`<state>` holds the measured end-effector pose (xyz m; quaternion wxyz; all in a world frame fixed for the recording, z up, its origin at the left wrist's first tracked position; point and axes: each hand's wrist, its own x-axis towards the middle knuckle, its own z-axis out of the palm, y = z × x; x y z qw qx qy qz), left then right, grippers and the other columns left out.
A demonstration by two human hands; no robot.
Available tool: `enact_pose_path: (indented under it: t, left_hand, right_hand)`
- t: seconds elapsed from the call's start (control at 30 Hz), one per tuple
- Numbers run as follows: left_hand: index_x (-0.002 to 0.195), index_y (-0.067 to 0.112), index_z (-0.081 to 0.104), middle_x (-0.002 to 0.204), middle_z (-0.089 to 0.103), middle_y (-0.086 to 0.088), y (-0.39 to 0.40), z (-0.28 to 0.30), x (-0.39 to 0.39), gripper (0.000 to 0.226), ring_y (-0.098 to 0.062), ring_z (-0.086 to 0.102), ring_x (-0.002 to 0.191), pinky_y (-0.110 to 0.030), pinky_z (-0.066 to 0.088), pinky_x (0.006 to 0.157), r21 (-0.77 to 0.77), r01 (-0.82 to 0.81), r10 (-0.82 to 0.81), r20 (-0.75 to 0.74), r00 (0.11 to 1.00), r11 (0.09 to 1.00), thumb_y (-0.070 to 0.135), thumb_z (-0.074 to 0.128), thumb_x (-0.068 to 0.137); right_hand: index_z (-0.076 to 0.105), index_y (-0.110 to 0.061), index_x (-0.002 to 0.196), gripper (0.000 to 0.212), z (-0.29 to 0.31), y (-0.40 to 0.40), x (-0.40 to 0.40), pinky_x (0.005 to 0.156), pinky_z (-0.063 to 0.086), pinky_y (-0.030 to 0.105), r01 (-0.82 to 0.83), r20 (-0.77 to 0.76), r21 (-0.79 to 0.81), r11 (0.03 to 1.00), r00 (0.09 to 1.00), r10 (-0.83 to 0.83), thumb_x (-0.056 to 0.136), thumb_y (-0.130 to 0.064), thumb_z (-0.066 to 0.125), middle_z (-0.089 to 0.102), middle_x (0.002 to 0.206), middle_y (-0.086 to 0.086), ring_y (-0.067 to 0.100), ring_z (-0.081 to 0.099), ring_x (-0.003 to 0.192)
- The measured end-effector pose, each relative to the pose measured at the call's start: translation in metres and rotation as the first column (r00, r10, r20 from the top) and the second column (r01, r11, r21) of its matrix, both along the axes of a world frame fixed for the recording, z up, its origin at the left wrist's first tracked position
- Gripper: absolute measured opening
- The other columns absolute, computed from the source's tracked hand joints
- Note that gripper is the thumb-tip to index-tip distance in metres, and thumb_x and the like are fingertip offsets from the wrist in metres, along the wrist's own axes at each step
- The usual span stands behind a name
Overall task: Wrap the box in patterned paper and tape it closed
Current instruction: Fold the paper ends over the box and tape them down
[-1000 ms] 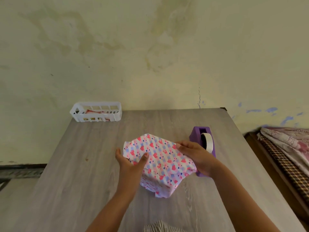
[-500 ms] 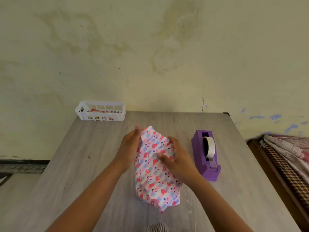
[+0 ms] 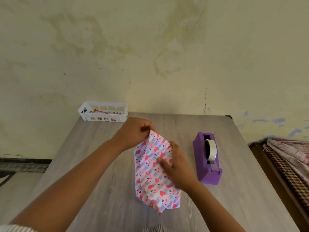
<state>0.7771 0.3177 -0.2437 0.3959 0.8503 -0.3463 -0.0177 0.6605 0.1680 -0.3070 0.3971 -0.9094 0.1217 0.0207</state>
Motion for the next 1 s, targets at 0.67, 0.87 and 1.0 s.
enact_pose_path:
  t: [0.67, 0.87, 1.0]
  left_hand:
    - [0.113, 0.030, 0.052, 0.111, 0.056, 0.024, 0.010, -0.047, -0.057, 0.058, 0.007, 0.054, 0.100, -0.010, 0.041, 0.085, -0.246, -0.355, 0.317, -0.183, 0.931, 0.902, 0.072, 0.052, 0.073]
    - [0.118, 0.042, 0.034, 0.118, 0.043, 0.031, 0.012, -0.077, -0.069, 0.068, 0.012, 0.048, 0.105, -0.001, 0.041, 0.080, -0.254, -0.384, 0.292, -0.335, 0.896, 0.888, 0.052, 0.075, 0.065]
    - [0.117, 0.040, 0.034, 0.113, 0.042, 0.036, 0.010, -0.075, -0.068, 0.064, 0.021, 0.047, 0.096, 0.003, 0.038, 0.076, -0.262, -0.349, 0.277, -0.276, 0.921, 0.900, 0.050, 0.075, 0.069]
  right_hand:
    - [0.024, -0.028, 0.139, 0.065, -0.002, -0.006, 0.001, 0.099, 0.045, 0.033, 0.000, 0.062, 0.023, 1.000, 0.998, -0.002, 0.087, -0.057, 0.050, 0.044, 0.140, -0.004, 0.015, 0.052, 0.118]
    - [0.034, -0.019, 0.140, 0.073, 0.038, -0.025, 0.012, 0.111, 0.033, 0.040, -0.188, 0.284, -0.580, 0.793, 0.865, 0.413, 0.080, -0.041, 0.070, 0.040, 0.144, -0.001, 0.017, 0.032, 0.133]
    - [0.042, -0.019, 0.135, 0.062, 0.058, -0.043, 0.039, 0.106, 0.034, 0.044, -0.210, 0.218, -0.905, 0.370, 0.518, 0.827, 0.080, -0.029, 0.069, 0.047, 0.140, 0.003, 0.025, 0.038, 0.130]
